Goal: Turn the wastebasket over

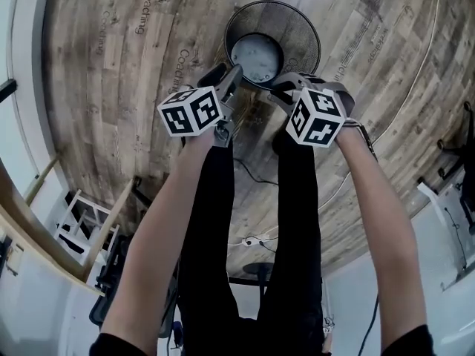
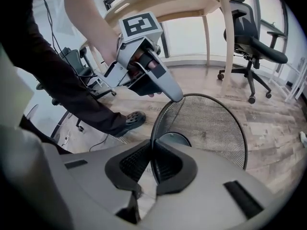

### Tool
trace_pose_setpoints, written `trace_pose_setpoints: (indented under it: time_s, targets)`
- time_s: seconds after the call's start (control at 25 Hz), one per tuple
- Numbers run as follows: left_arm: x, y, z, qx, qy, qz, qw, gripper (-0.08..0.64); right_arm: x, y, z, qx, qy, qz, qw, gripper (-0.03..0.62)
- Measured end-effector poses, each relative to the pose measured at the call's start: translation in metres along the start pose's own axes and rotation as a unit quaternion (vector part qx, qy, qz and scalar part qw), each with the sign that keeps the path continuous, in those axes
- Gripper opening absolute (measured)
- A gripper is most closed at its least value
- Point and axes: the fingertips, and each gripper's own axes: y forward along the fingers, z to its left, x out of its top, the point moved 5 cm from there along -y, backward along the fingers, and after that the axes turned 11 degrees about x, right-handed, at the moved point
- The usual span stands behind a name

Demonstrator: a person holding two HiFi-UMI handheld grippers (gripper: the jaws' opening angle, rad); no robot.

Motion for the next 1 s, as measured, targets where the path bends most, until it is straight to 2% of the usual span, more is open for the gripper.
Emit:
trace_pose_setpoints:
  time_s: [0.24,0.56,0.76,0.88,1.0]
  targets:
    - [-0.013,0.004,0.0,0.002,0.006,0.019,0.9998,0.112,-0.003,0.014,0.013,0.008,0.008,-0.003,1.0,0.054]
    - [-0.025,0.004,0.005,-0.012,-0.011,0.038,0.9991,0.097,-0.009,0.03,0.026,0.01,0.044,-0.023,0.999,0.057]
    - [-0.04,0.016,0.009,0.009,-0.003,0.064,0.9979,0.083,-0.024,0.044,0.027,-0.013,0.059,-0.002,0.998,0.062]
    - [-0.04,0.02,0.008,0.01,-0.014,0.061,0.998,0.076,-0.027,0.05,0.026,-0.018,0.078,-0.009,0.997,0.066]
    - [-0.044,0.02,0.011,0.017,-0.004,0.074,0.9971,0.075,-0.027,0.053,0.028,-0.029,0.093,-0.011,0.995,0.072]
